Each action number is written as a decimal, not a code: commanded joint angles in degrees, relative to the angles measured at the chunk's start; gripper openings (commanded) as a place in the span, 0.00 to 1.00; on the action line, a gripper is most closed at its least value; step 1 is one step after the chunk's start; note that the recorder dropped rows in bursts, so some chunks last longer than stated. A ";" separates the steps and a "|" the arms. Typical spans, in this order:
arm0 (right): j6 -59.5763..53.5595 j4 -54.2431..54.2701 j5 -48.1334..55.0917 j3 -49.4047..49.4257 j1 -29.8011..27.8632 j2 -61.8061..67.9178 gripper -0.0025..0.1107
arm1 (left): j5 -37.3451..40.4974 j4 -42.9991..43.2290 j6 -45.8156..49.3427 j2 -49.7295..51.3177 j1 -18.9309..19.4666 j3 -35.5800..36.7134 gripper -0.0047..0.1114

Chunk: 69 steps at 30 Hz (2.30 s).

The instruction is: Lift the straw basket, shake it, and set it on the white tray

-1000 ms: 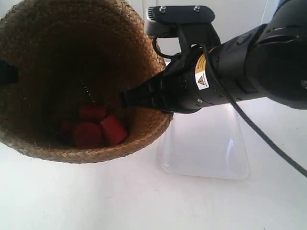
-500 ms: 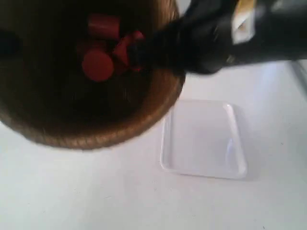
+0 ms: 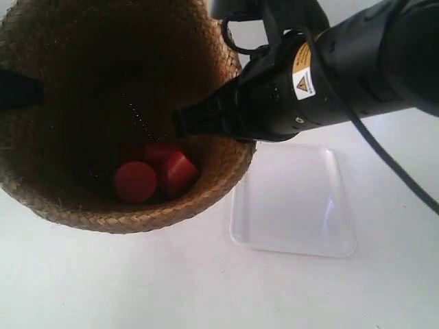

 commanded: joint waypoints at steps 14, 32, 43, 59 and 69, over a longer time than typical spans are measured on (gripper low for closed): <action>-11.75 2.13 -2.09 -10.14 4.93 -7.60 0.02 | 7.31 -4.74 8.73 -4.41 -0.44 -12.38 0.04; -6.63 -1.47 3.24 -3.48 1.36 -0.65 0.02 | 8.04 -0.83 4.60 -0.30 -0.15 -3.98 0.04; -8.58 -0.66 8.30 -4.47 -8.30 -3.55 0.02 | 5.85 -13.02 4.71 5.50 -0.26 -8.11 0.04; -20.40 6.14 18.23 -10.52 -23.47 -2.72 0.02 | -11.04 -20.49 6.32 18.83 -16.63 -12.16 0.04; -30.10 11.25 24.80 -10.52 -31.13 1.92 0.02 | -11.84 -21.04 1.40 26.45 -21.28 -16.32 0.04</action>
